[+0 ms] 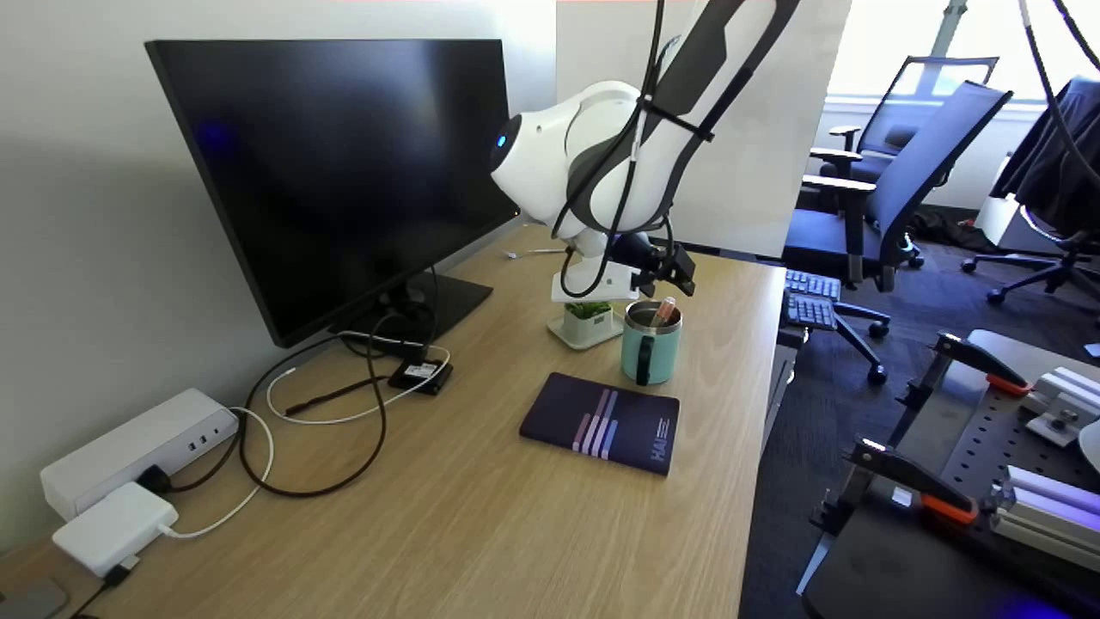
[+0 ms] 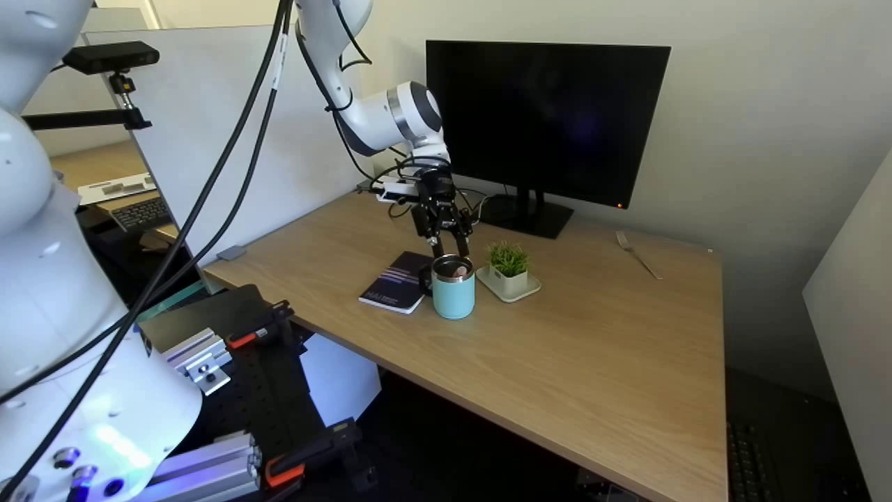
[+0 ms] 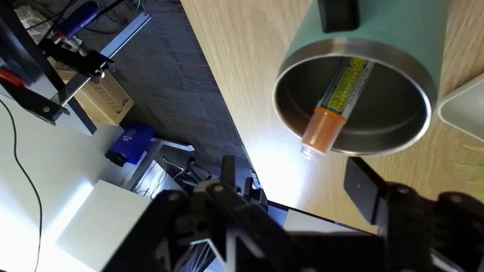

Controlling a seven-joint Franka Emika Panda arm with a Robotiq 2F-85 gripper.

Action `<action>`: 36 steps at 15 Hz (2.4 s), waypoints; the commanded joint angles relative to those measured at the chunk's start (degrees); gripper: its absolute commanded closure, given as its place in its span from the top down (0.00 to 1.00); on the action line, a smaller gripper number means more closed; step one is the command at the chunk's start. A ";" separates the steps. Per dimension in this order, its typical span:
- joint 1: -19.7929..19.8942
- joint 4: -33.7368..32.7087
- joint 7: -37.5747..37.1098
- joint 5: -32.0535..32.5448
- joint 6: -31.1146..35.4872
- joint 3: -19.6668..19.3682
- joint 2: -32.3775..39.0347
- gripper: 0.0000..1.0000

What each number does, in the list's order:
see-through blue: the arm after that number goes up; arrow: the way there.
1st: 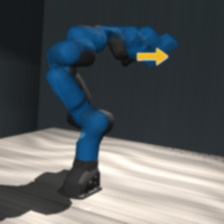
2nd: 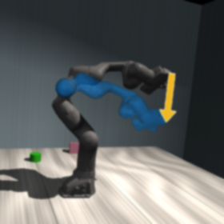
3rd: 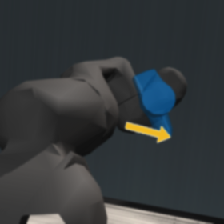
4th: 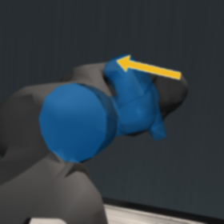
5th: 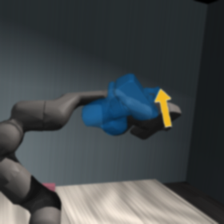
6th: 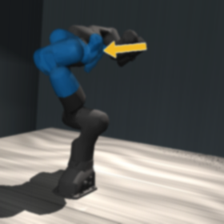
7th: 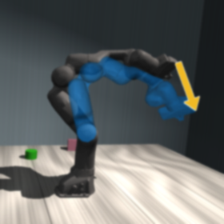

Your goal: Pick the marker from the cup and put it on the table

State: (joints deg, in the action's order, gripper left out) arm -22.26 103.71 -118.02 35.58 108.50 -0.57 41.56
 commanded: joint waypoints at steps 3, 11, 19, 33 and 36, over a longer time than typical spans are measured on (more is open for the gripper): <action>-0.83 -0.56 -0.41 0.77 0.65 0.66 0.10 0.49; -0.84 -0.83 -0.25 1.45 1.29 0.24 0.60 0.54; -0.65 -0.87 -0.22 2.24 3.94 -0.45 2.61 0.53; -0.10 -1.12 -0.24 6.13 6.20 -1.33 4.38 0.46; -0.17 -1.25 -0.17 6.09 6.78 -1.40 4.58 0.46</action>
State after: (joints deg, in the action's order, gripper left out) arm -23.04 103.10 -118.03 40.44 114.24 -2.31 45.59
